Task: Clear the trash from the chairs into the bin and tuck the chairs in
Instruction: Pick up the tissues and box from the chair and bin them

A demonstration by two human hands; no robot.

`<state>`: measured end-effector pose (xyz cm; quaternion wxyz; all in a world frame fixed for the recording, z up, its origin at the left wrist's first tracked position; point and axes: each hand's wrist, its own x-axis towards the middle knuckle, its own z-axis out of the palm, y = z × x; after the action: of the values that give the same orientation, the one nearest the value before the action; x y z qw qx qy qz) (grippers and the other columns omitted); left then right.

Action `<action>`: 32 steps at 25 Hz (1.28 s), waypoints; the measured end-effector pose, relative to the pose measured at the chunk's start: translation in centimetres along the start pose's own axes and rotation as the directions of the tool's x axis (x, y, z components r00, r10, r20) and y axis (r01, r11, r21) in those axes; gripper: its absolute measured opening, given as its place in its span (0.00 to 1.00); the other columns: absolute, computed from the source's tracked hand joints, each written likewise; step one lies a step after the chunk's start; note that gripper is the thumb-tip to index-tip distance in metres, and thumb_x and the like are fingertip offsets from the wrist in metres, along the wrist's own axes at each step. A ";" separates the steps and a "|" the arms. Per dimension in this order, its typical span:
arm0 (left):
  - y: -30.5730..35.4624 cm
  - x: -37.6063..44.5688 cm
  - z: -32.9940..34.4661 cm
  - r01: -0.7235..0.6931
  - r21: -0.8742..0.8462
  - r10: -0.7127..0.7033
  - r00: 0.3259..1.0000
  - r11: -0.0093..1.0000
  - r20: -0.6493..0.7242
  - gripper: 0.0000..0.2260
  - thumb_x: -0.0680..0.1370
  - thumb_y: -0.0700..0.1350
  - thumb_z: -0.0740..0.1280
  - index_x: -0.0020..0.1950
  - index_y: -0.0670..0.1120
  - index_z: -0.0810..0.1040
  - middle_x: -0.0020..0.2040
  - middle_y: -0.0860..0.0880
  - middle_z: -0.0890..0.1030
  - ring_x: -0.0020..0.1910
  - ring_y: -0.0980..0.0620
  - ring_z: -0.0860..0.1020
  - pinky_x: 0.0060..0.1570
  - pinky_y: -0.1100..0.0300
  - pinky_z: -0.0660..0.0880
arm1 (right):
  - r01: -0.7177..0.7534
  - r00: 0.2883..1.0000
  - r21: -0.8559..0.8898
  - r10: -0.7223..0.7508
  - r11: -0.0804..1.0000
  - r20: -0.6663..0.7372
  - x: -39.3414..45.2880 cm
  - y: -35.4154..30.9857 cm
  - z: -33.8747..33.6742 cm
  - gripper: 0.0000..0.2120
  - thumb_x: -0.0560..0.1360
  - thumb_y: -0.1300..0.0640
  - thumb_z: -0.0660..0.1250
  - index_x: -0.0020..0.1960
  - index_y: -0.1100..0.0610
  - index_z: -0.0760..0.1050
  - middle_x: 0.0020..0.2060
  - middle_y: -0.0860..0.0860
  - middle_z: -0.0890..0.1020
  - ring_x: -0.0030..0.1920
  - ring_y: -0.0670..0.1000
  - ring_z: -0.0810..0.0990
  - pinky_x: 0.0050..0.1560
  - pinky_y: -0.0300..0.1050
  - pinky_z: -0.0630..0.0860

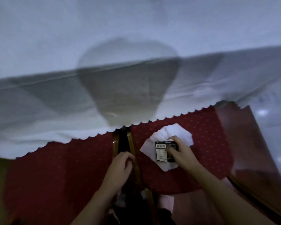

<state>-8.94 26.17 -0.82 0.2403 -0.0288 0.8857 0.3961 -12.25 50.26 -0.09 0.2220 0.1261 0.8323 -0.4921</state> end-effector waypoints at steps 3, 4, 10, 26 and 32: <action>5.5 3.0 4.6 -0.112 0.097 0.118 0.991 0.989 -0.056 0.13 0.77 0.43 0.66 0.62 0.48 0.73 0.60 0.52 0.73 0.61 0.53 0.73 0.62 0.59 0.71 | -0.003 0.996 0.139 0.016 0.990 -0.093 -0.9 3.8 -6.4 0.05 0.74 0.64 0.67 0.46 0.55 0.76 0.40 0.49 0.82 0.41 0.45 0.80 0.40 0.37 0.76; 7.1 4.0 5.9 -0.123 0.128 0.130 0.990 0.984 -0.051 0.19 0.76 0.45 0.67 0.66 0.48 0.70 0.65 0.50 0.70 0.66 0.50 0.70 0.65 0.56 0.70 | -0.010 0.991 0.181 0.034 0.983 -0.130 -1.1 5.2 -8.1 0.05 0.74 0.65 0.67 0.46 0.55 0.76 0.40 0.50 0.82 0.41 0.45 0.80 0.42 0.39 0.77; 11.7 8.6 11.6 -0.105 0.531 0.018 0.986 0.841 0.165 0.45 0.67 0.60 0.72 0.77 0.56 0.51 0.80 0.45 0.43 0.77 0.38 0.49 0.70 0.37 0.64 | -0.074 0.953 0.373 0.175 0.925 -0.246 -2.7 11.9 -12.3 0.06 0.74 0.64 0.67 0.46 0.54 0.76 0.39 0.48 0.82 0.40 0.42 0.81 0.39 0.36 0.77; 14.7 8.2 13.6 0.120 0.349 -0.219 0.941 0.929 0.257 0.16 0.70 0.50 0.73 0.50 0.41 0.75 0.47 0.42 0.81 0.34 0.48 0.80 0.29 0.56 0.78 | -0.202 0.878 0.392 0.343 0.898 -0.334 -3.9 14.4 -16.1 0.05 0.72 0.60 0.67 0.45 0.51 0.74 0.41 0.51 0.82 0.44 0.53 0.82 0.46 0.52 0.79; 23.4 -0.8 6.9 0.099 -0.077 -0.090 0.989 0.992 0.114 0.09 0.74 0.38 0.71 0.52 0.42 0.75 0.51 0.46 0.77 0.37 0.51 0.82 0.26 0.59 0.81 | -0.210 0.884 0.456 0.367 0.865 -0.291 -9.7 5.5 -20.3 0.07 0.72 0.56 0.61 0.44 0.44 0.72 0.46 0.54 0.82 0.48 0.57 0.82 0.54 0.61 0.78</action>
<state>-11.09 46.96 11.72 0.3060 -0.0587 0.8517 0.4213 -6.42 70.72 8.99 0.1028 0.3850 0.7073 -0.5839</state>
